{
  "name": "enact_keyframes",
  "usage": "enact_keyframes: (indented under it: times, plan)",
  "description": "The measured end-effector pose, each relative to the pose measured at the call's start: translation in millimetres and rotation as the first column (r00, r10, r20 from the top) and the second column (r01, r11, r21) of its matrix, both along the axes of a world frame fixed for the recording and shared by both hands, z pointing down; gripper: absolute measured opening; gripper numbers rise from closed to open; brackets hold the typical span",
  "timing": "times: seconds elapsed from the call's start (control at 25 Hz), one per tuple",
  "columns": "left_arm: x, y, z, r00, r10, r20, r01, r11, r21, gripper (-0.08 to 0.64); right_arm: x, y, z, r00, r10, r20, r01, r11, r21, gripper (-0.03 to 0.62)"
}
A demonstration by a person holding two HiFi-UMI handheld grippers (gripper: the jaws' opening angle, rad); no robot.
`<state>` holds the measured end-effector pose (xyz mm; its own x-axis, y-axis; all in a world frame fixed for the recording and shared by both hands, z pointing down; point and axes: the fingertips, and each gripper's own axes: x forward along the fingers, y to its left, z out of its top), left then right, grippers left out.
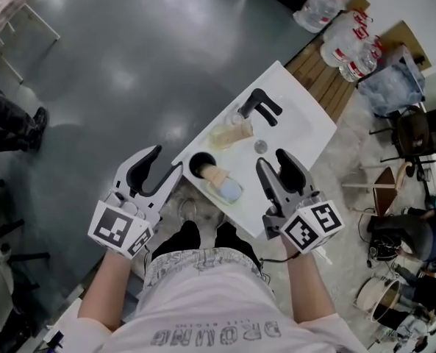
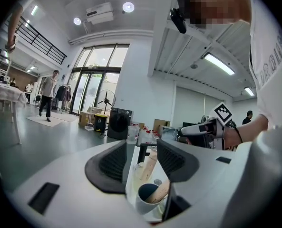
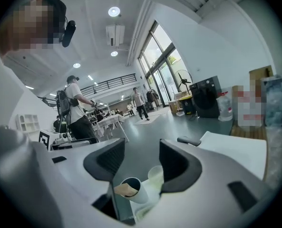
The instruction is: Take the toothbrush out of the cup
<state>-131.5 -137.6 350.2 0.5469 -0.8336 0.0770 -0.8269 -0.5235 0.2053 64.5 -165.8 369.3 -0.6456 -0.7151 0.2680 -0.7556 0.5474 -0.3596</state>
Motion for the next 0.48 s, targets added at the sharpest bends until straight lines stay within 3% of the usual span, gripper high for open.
enact_keyframes:
  times: [0.48]
  plan:
    - [48.1, 9.8, 22.1, 0.999, -0.042, 0.03, 0.043, 0.997, -0.057, 0.212, 29.7, -25.6, 11.7, 0.994, -0.106, 0.029, 0.106, 0.994, -0.028, 0.238]
